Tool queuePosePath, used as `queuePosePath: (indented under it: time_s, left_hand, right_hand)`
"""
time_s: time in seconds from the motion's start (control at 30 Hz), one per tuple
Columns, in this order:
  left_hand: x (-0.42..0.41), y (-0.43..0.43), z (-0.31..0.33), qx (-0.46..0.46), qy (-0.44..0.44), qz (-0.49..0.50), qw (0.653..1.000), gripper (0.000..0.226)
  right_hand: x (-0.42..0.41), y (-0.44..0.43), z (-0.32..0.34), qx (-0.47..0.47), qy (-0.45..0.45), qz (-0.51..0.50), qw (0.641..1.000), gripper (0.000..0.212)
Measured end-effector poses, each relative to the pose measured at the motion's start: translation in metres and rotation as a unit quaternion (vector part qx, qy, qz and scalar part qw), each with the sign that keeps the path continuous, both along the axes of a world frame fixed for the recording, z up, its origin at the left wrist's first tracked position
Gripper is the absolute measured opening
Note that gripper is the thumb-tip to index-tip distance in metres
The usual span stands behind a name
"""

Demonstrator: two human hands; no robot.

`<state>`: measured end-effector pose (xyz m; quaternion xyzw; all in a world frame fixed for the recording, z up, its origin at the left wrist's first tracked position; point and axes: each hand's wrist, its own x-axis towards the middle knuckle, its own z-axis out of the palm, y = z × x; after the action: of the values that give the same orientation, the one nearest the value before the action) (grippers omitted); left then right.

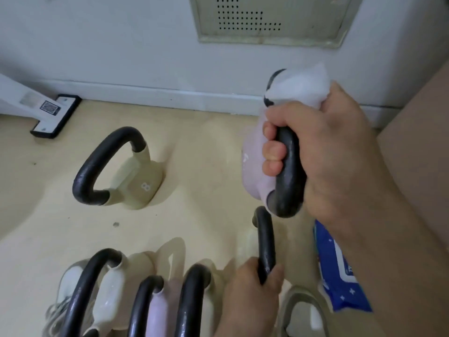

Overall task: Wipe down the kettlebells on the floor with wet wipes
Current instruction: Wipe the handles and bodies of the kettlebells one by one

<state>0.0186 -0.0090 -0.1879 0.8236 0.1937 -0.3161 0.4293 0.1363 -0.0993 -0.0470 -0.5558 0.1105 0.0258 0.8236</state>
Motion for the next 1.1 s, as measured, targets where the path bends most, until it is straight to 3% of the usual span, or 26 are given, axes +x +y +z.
queuePosePath:
  time_s: [0.13,0.2,0.27,0.4,0.5,0.57,0.67,0.8,0.9,1.0,1.1]
  left_hand:
    - [0.003,0.011,0.017,0.03,0.01,-0.099,0.995,0.033]
    - [0.013,0.027,0.032,0.071,-0.042,-0.137,0.987,0.054]
    - [0.024,0.052,0.052,0.105,-0.089,-0.101,0.985,0.064]
    - [0.035,0.098,0.08,0.133,-0.115,-0.019,0.984,0.014]
    - [0.049,0.115,0.078,0.158,-0.134,0.013,0.978,0.017]
    - [0.059,0.12,0.078,0.101,-0.117,0.02,0.988,0.045]
    - [0.079,0.126,0.065,-0.039,-0.113,0.048,0.992,0.042]
    - [0.091,0.127,0.029,-0.031,-0.109,-0.034,0.993,0.033]
    - [0.085,0.126,0.008,-0.011,-0.079,-0.057,0.995,0.021]
    - [0.074,0.122,-0.003,-0.011,-0.067,-0.046,0.997,0.011]
    - [0.072,0.109,0.005,0.026,-0.058,-0.054,0.997,0.013]
  right_hand:
    - [0.01,0.042,-0.01,0.06,0.039,0.019,0.997,0.021]
    - [0.011,0.061,-0.023,0.081,0.072,0.019,0.994,0.022]
    - [0.011,0.077,-0.038,0.09,0.102,0.016,0.991,0.022]
    - [0.01,0.103,-0.06,0.054,0.114,0.037,0.991,0.023]
    - [0.011,0.111,-0.065,0.052,0.125,0.048,0.99,0.025]
    - [0.013,0.115,-0.069,0.072,0.152,0.058,0.984,0.026]
    - [0.017,0.122,-0.083,0.075,0.199,0.067,0.975,0.03]
    - [0.019,0.126,-0.118,0.018,0.26,0.073,0.963,0.047]
    - [0.016,0.124,-0.133,-0.038,0.286,0.124,0.949,0.032]
    - [0.009,0.117,-0.126,-0.142,0.232,0.233,0.934,0.018]
    - [0.005,0.093,-0.101,-0.222,0.133,0.253,0.932,0.026]
